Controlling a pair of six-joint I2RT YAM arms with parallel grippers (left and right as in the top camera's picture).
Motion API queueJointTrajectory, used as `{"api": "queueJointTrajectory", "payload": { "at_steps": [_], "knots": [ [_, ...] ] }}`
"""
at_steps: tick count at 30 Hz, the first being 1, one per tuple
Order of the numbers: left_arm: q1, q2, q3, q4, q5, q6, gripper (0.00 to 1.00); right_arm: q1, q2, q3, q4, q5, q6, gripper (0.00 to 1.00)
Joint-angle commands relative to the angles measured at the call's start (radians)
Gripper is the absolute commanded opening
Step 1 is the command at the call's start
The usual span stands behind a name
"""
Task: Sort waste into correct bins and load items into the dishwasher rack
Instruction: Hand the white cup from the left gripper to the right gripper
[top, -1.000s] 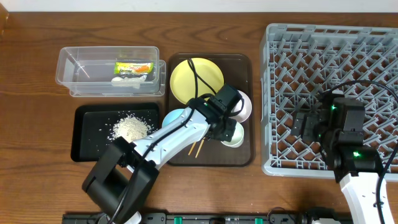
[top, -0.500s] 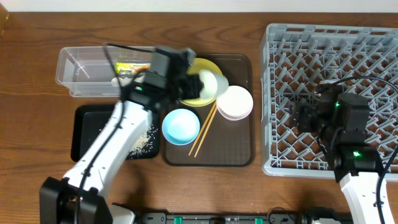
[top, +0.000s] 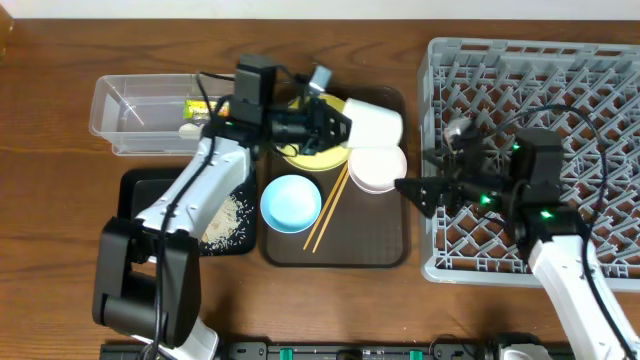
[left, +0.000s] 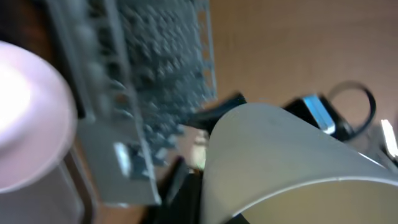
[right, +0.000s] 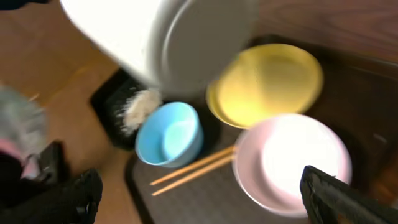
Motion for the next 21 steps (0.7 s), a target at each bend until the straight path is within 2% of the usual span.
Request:
{"api": "queueJointTrajectory", "payload": {
  "at_steps": [1,12,21],
  "knots": [
    [-0.043,-0.005,-0.002,0.006,0.114,-0.027,0.06,0.03,0.028,0.014,0.051,-0.108,-0.032,0.99],
    [-0.099,-0.005,-0.002,0.006,0.139,-0.027,0.07,0.028,0.032,0.014,0.265,-0.116,-0.032,0.95],
    [-0.099,-0.005,-0.002,0.006,0.139,-0.027,0.06,0.014,0.032,0.014,0.346,-0.28,-0.04,0.85]
  ]
}}
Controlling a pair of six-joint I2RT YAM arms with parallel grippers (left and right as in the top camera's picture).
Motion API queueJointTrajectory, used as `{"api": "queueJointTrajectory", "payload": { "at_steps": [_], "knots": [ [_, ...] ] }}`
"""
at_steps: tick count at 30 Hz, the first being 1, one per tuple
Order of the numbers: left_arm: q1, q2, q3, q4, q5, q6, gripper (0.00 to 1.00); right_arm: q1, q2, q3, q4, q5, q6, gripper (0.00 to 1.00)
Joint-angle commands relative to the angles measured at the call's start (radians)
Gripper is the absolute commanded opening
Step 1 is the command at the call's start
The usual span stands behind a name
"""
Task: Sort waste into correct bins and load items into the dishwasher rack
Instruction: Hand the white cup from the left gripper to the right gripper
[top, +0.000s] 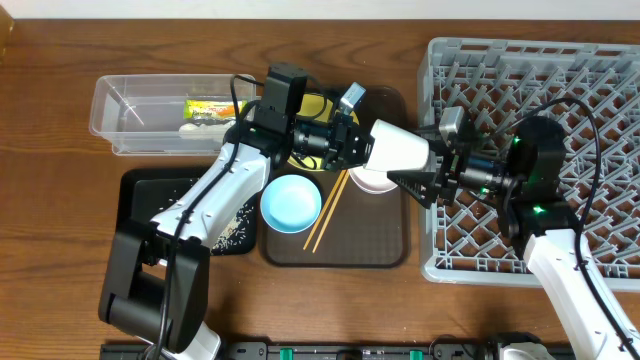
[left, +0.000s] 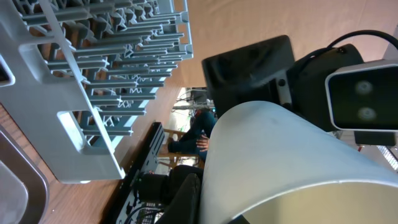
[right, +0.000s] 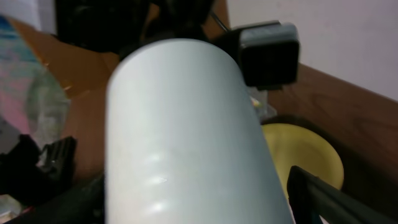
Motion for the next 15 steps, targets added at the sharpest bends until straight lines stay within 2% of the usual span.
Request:
{"api": "queueJointTrajectory", "payload": {
  "at_steps": [1,7,11,15],
  "knots": [
    [-0.004,-0.004,-0.002,0.002,0.029,-0.002,0.06,-0.009,0.001,0.014,0.014,-0.099,-0.013,0.84],
    [-0.004,-0.004,-0.002,0.002,0.029,-0.003,0.06,-0.013,0.001,0.014,0.019,-0.101,-0.012,0.73],
    [-0.004,-0.004,-0.002,0.002,0.029,-0.002,0.06,-0.013,0.001,0.014,0.023,-0.097,-0.012,0.61],
    [-0.004,-0.004,-0.002,0.002,0.029,-0.002,0.06,-0.013,0.001,0.014,0.023,-0.097,-0.012,0.58]
  ]
}}
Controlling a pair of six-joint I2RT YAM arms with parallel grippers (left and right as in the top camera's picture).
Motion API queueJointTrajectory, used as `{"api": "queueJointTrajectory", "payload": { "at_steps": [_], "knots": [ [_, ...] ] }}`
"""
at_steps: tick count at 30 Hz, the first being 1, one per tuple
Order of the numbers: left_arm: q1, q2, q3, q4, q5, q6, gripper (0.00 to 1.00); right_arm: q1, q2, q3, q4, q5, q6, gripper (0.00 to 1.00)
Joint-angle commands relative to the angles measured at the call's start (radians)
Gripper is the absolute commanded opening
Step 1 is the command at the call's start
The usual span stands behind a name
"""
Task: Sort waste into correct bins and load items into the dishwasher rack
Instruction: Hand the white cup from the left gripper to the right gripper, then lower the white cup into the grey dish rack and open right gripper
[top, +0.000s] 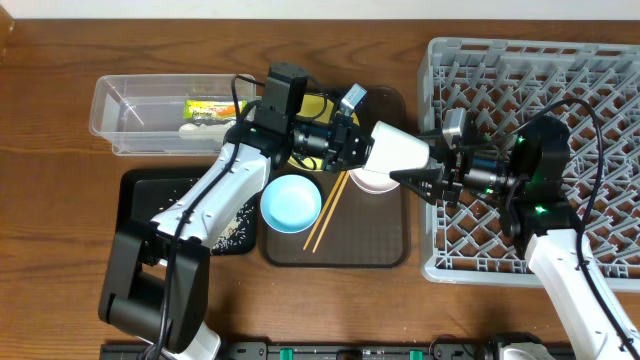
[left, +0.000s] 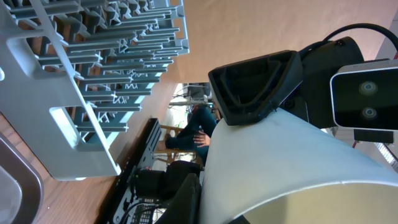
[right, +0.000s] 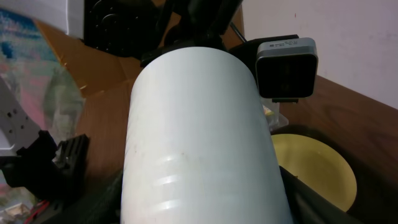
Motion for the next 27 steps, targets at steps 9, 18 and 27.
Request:
{"api": "queueJointTrajectory", "payload": {
  "at_steps": [9,18,27],
  "knots": [
    [0.016,-0.004,-0.002,-0.003,-0.161,0.121,0.33,-0.004,0.001,0.014,-0.071,0.078,-0.01,0.62],
    [0.14,-0.019,-0.002,-0.167,-0.585,0.313,0.36,-0.055,-0.016,0.019,-0.27,0.413,-0.005,0.54],
    [0.256,-0.178,-0.002,-0.485,-0.85,0.505,0.36,-0.175,-0.094,0.229,-0.727,0.713,0.024,0.49]
  ]
}}
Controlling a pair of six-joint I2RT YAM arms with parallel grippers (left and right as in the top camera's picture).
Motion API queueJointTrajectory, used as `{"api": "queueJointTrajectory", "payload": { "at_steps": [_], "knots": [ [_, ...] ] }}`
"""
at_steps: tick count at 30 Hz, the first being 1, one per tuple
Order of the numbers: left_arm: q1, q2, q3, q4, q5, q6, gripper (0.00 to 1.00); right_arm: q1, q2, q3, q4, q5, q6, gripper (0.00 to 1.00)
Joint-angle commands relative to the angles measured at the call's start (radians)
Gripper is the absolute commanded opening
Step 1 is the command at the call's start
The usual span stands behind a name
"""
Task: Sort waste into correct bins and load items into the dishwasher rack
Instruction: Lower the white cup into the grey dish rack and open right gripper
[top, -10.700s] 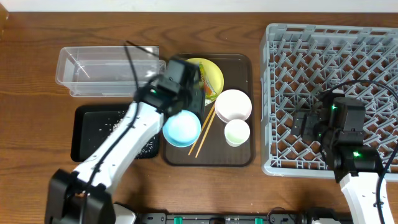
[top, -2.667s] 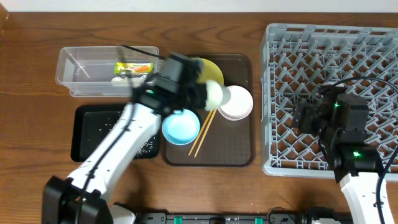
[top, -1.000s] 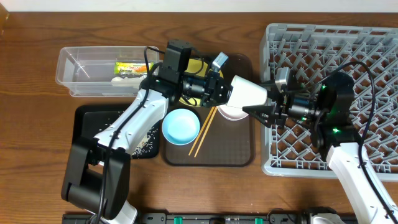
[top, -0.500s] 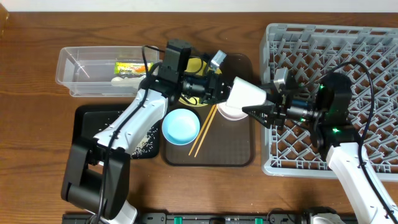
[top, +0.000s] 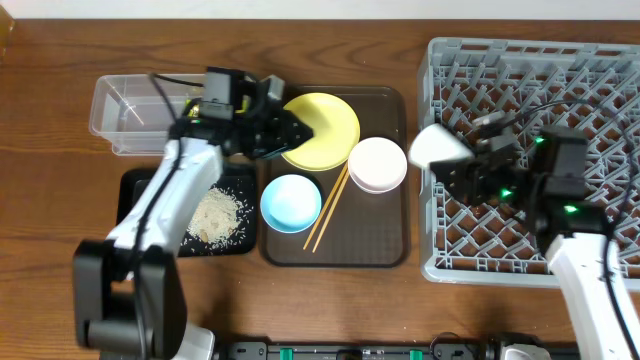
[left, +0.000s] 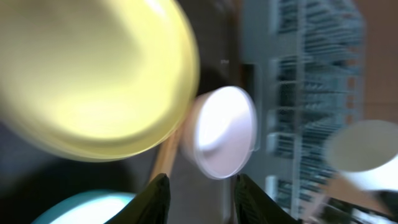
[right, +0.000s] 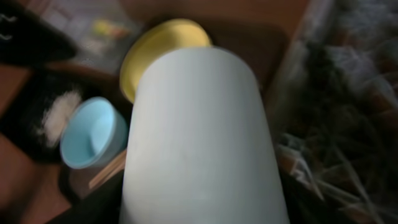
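A white cup (top: 434, 144) lies sideways at the left edge of the grey dishwasher rack (top: 560, 90), with my right gripper (top: 458, 168) shut on it; the cup (right: 199, 137) fills the right wrist view and hides the fingers. My left gripper (top: 296, 130) hovers open and empty over the left side of the yellow plate (top: 322, 128). Its dark fingertips (left: 159, 198) frame the pink bowl (left: 221, 132). A blue bowl (top: 291, 202) and wooden chopsticks (top: 327, 208) lie on the brown tray (top: 385, 250).
A clear plastic bin (top: 130, 112) with wrappers stands at the back left. In front of it a black tray (top: 145, 190) holds spilled rice (top: 212, 214). The rack fills the right side of the table.
My left gripper has let go of the white cup and moved left, back over the yellow plate. The right gripper now holds the cup alone, moved right to the rack's left edge.
First my left gripper held the white cup over the plate while the right gripper stood open by the rack. Then both met over the tray's right side, the right jaws around the cup. Now the cup is in the right gripper, and the left is open.
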Motion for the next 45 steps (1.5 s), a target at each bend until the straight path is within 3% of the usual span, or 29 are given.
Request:
{"api": "queueJointTrajectory", "payload": {
  "at_steps": [1,5,10,12,23,38,41,45],
  "knots": [
    [0.019,-0.096,0.0,-0.062,-0.188,0.104,0.36,-0.04,-0.036,0.144,-0.118,0.188,0.005,0.46],
    [0.03,-0.159,0.0,-0.114,-0.295,0.104,0.36,-0.072,-0.034,0.274,-0.297,0.367,0.044,0.29],
    [0.03,-0.195,0.0,-0.117,-0.313,0.103,0.36,-0.117,-0.031,0.376,-0.467,0.549,0.098,0.04],
    [0.03,-0.194,0.0,-0.119,-0.323,0.103,0.36,-0.14,-0.026,0.4,-0.507,0.576,0.117,0.01],
    [0.03,-0.193,0.0,-0.137,-0.327,0.103,0.36,-0.224,0.128,0.418,-0.64,0.634,0.148,0.01],
    [0.03,-0.192,0.0,-0.137,-0.335,0.103,0.37,-0.223,0.361,0.417,-0.63,0.551,0.177,0.03],
    [0.03,-0.192,0.0,-0.138,-0.335,0.103,0.37,-0.22,0.395,0.417,-0.62,0.551,0.177,0.07],
    [0.03,-0.192,0.0,-0.138,-0.335,0.103,0.37,-0.204,0.424,0.417,-0.606,0.551,0.177,0.22]
  ]
}}
